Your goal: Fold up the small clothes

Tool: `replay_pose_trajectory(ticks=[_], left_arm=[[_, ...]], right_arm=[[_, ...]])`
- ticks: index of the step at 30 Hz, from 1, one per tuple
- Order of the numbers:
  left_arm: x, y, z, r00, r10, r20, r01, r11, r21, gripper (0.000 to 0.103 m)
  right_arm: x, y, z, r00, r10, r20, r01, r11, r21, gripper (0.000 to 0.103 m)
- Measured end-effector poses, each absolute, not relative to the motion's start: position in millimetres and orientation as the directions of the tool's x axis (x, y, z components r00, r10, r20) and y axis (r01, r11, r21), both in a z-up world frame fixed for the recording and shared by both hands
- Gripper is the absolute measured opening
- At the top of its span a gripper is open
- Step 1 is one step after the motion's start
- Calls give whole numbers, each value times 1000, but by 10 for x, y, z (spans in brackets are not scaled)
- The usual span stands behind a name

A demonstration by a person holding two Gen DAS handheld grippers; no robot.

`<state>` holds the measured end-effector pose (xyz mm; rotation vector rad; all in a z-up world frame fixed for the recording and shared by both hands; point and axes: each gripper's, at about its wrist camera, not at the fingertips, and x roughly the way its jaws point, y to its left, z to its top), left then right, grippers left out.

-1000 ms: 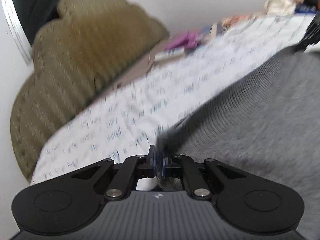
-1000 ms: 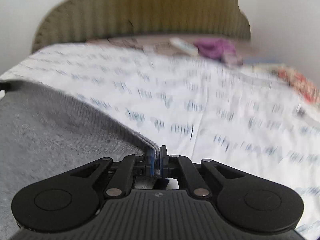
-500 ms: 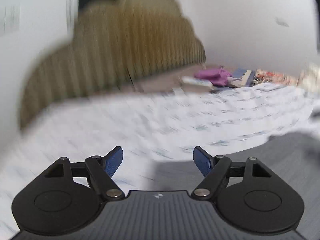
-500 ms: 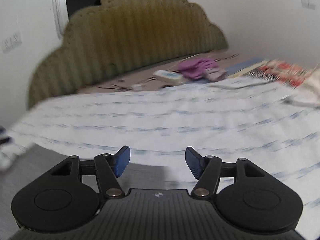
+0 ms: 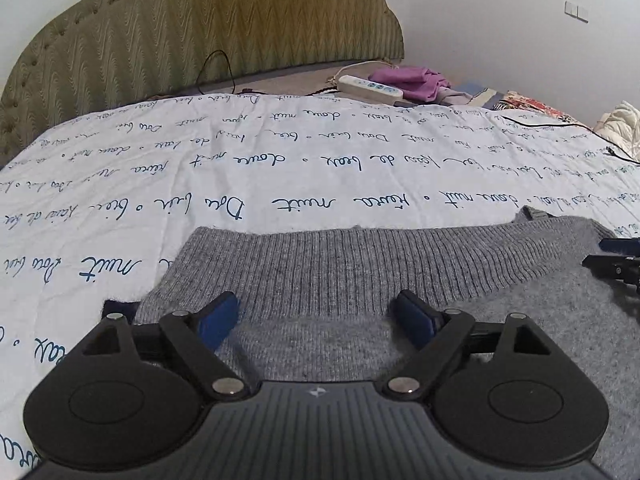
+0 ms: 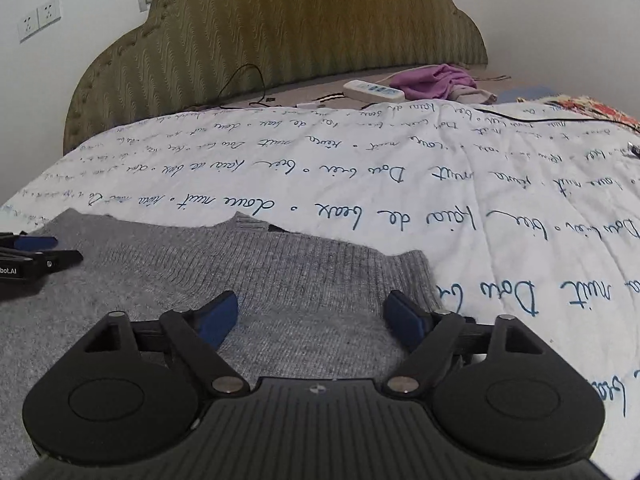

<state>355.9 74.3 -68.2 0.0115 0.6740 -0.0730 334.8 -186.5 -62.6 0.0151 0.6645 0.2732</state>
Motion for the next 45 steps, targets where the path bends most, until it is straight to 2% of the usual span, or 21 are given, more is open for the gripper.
replay_pose_trajectory(ticks=[4, 6, 9, 13, 15, 16, 17, 20, 22, 25, 28, 30, 32, 37, 41, 43, 45], left_arm=[[3588, 696, -596, 782, -24, -623, 44, 999, 17, 88], [3463, 744, -464, 782, 10, -623, -11, 1000, 1, 87], [3221, 845, -296, 791, -46, -610, -3, 997, -79, 87], [3077, 834, -357, 780, -55, -623, -3, 996, -91, 87], [3102, 836, -532, 764, -56, -643, -10, 995, -98, 92], [3104, 837, -622, 779, -54, -624, -4, 996, -91, 99], [3105, 849, -660, 790, -53, -611, -4, 996, -92, 102], [3124, 859, -629, 786, -41, -617, -28, 995, -101, 102], [3023, 851, -560, 791, -2, -612, -56, 996, -75, 102], [2588, 1069, -317, 832, -22, -554, -109, 973, -202, 101], [1902, 1488, -232, 886, -93, -454, -152, 867, -475, 101], [1491, 1723, -315, 886, -122, -448, -208, 759, -618, 101], [1151, 1869, -446, 888, -161, -430, -230, 654, -721, 101], [803, 1870, -652, 891, -205, -405, -230, 566, -792, 101], [1028, 1773, -724, 872, -283, -399, -222, 498, -838, 101], [1180, 1769, -805, 867, -341, -362, -205, 417, -885, 101], [1286, 1767, -851, 864, -333, -379, -244, 381, -892, 101]], right_arm=[[3235, -1909, -482, 791, 178, -586, -157, 984, 87, 76], [3059, -1939, -322, 822, 138, -552, -94, 990, 107, 78], [2713, -1883, -93, 846, 207, -491, -185, 978, 93, 86], [2569, -1691, -177, 800, 231, -554, -270, 963, 12, 87], [2595, -1599, -354, 771, 202, -604, -278, 960, -33, 89], [2619, -1556, -463, 761, 178, -624, -280, 958, -67, 91], [2618, -1537, -554, 773, 169, -612, -282, 955, -91, 96], [2661, -1564, -578, 769, 178, -614, -255, 966, -38, 99], [2642, -1514, -557, 763, 156, -627, -256, 964, -71, 100], [2444, -1518, -353, 777, 120, -618, -220, 972, -88, 96], [1933, -1769, -48, 824, 199, -530, -216, 976, 30, 101], [1554, -2039, 57, 829, 264, -492, -205, 963, 172, 103], [1266, -2343, 10, 798, 340, -498, -167, 919, 358, 103], [707, -2967, -509, 759, 453, -469, 86, 644, 761, 96], [655, -2986, -651, 791, 453, -411, 113, 552, 826, 95], [775, -2960, -663, 796, 484, -363, 101, 485, 869, 95], [930, -2913, -684, 795, 496, -350, 109, 450, 886, 96]])
